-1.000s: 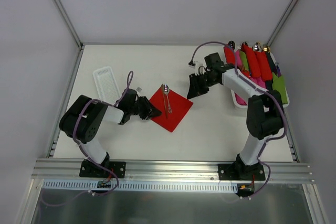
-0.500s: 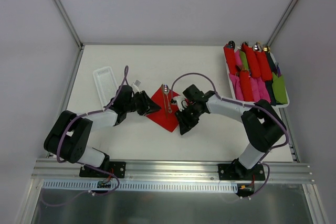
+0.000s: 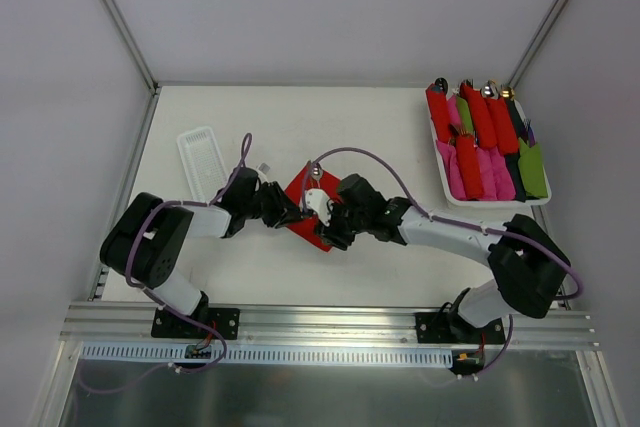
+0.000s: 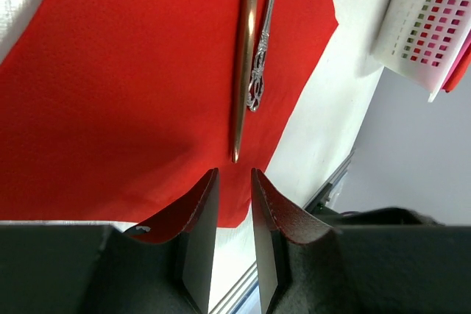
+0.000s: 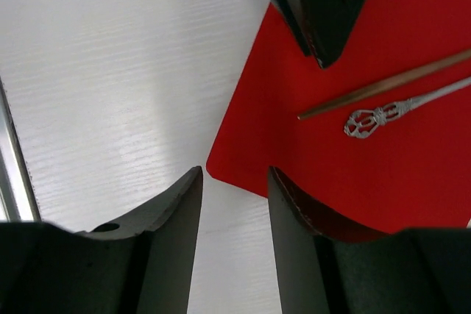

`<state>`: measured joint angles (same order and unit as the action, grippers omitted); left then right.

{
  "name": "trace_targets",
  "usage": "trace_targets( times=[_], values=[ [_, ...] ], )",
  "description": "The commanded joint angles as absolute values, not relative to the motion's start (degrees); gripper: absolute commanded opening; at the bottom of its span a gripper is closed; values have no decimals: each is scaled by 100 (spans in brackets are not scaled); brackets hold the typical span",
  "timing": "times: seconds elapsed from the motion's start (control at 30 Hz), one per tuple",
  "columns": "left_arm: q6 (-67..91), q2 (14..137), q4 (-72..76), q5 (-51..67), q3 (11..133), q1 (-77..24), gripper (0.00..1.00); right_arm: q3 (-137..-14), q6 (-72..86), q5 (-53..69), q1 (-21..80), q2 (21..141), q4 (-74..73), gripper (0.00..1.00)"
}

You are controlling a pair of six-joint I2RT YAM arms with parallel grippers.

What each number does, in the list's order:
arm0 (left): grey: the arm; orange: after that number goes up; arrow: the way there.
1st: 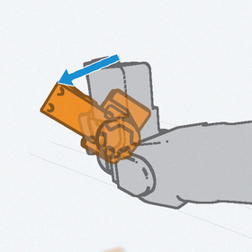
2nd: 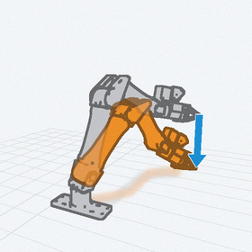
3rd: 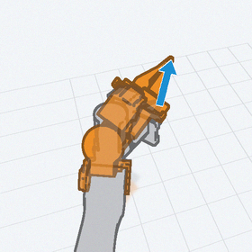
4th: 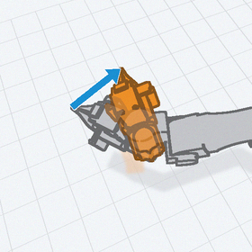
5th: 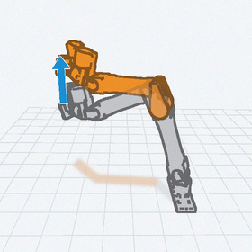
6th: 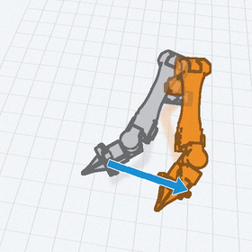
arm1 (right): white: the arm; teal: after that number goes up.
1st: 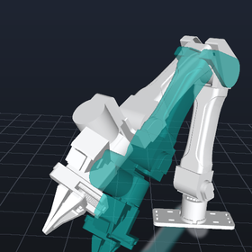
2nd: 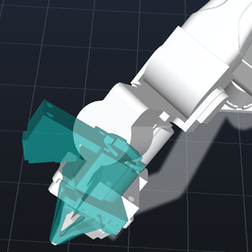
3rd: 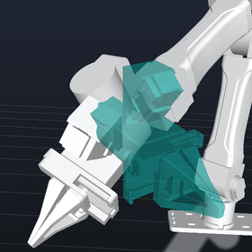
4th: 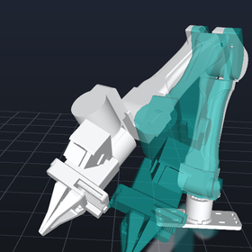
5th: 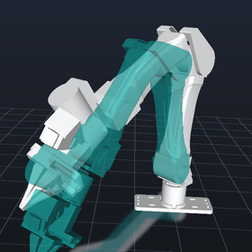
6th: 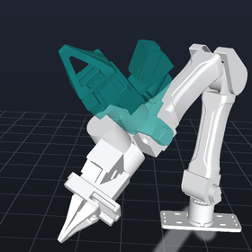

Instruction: Place the utensils on the paper napkin and roll it up

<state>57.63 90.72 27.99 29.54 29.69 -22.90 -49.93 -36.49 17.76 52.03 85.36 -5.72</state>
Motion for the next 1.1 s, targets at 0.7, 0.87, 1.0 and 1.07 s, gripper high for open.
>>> trace_targets(
  times=[0.7, 0.87, 1.0, 1.07],
  values=[
    [6117, 9061, 3410, 3287, 2865, -2083, 25, -4474, -6090, 1424, 5810, 9237, 193, 38],
    [6091, 9088, 3419, 3296, 2865, -2083, 25, -4535, -6205, 1345, 5810, 9264, 211, 20],
    [6038, 9062, 3419, 3313, 2839, -2092, 25, -4719, -6258, 1397, 5775, 9185, 36, 14],
    [6021, 9027, 3436, 3322, 2830, -2092, 25, -4938, -6240, 1476, 5739, 9176, -200, 11]
  ],
)
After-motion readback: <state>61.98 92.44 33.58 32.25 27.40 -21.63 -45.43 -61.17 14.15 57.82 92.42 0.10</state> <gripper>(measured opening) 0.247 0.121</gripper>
